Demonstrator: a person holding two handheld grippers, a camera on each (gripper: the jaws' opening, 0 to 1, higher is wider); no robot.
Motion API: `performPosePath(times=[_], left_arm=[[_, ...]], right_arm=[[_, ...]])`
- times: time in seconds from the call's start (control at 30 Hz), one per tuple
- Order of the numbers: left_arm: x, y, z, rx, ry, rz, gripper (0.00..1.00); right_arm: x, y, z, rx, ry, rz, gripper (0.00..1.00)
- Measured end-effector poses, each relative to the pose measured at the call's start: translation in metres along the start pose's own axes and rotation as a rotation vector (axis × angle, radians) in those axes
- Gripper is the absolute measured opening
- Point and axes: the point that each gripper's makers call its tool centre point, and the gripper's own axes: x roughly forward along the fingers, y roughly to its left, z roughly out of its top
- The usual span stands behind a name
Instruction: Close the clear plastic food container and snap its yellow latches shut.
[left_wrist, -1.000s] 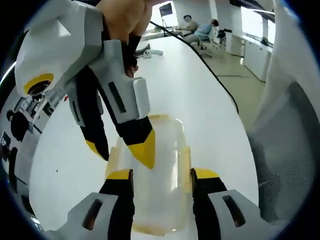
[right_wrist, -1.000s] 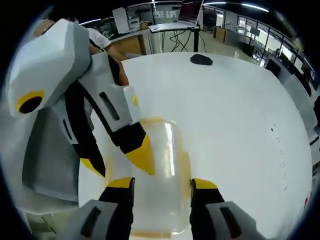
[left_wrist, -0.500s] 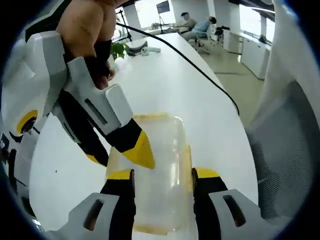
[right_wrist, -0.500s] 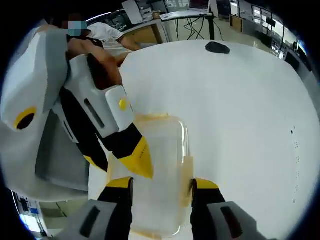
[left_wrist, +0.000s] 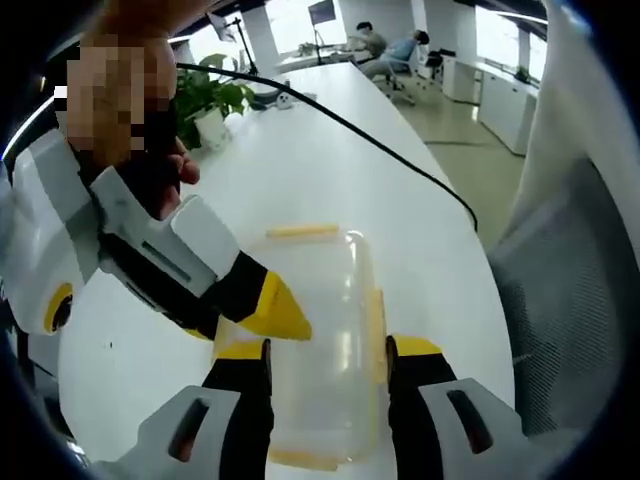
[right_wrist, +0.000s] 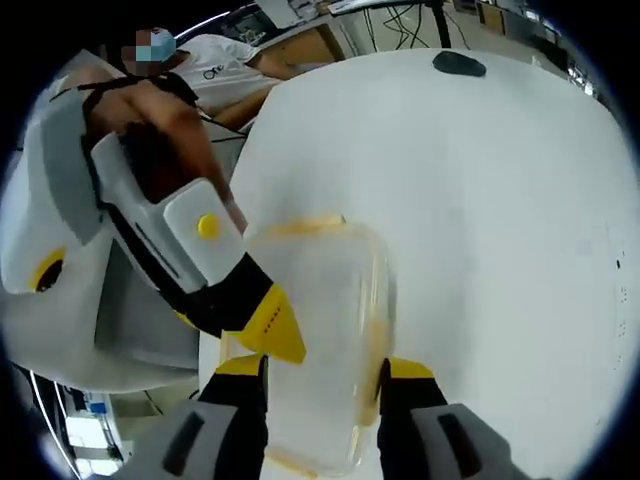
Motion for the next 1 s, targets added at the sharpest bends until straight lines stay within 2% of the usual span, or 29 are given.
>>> performPosePath(times=[0.3, 0.43, 0.53, 0.67, 0.7, 0.73, 0.77, 0.8, 0.83, 0.93, 1.0], left_arm=[[0.002, -0.001, 0.000, 0.013, 0.011, 0.010, 0.43], [0.004, -0.003, -0.001, 0.048, 0.048, 0.046, 0.42], [0.006, -0.003, -0.004, 0.147, 0.085, 0.105, 0.42], [0.008, -0.005, -0.005, 0.127, 0.067, 0.149, 0.42], [0.008, -0.002, -0.006, 0.163, 0.072, 0.194, 0.41], [0.001, 0.009, -0.024, 0.104, 0.160, 0.307, 0.40], [0.020, 0.002, -0.014, 0.155, 0.097, 0.265, 0.40], [0.018, 0.003, -0.012, 0.181, 0.097, 0.276, 0.40], [0.019, 0.001, -0.014, 0.142, 0.090, 0.284, 0.40], [0.014, 0.001, -0.011, 0.156, 0.080, 0.248, 0.41], [0.009, -0.004, -0.009, 0.145, 0.060, 0.171, 0.42]], right_arm=[[-0.001, 0.002, 0.003, 0.000, -0.032, -0.030, 0.44], [0.000, 0.004, 0.005, -0.005, -0.019, -0.049, 0.46], [0.000, 0.005, 0.007, -0.012, -0.019, -0.061, 0.47], [-0.001, 0.005, 0.008, -0.038, -0.003, -0.091, 0.47], [-0.002, 0.005, 0.008, -0.038, 0.002, -0.097, 0.47], [-0.001, 0.001, 0.012, -0.035, -0.012, -0.118, 0.47], [-0.004, 0.003, 0.007, -0.046, 0.005, -0.110, 0.48], [-0.005, 0.003, 0.007, -0.044, 0.008, -0.113, 0.48], [-0.005, 0.004, 0.006, -0.048, 0.008, -0.118, 0.48], [-0.007, 0.004, 0.005, -0.049, 0.001, -0.126, 0.48], [-0.005, 0.008, 0.006, -0.040, 0.006, -0.130, 0.48]])
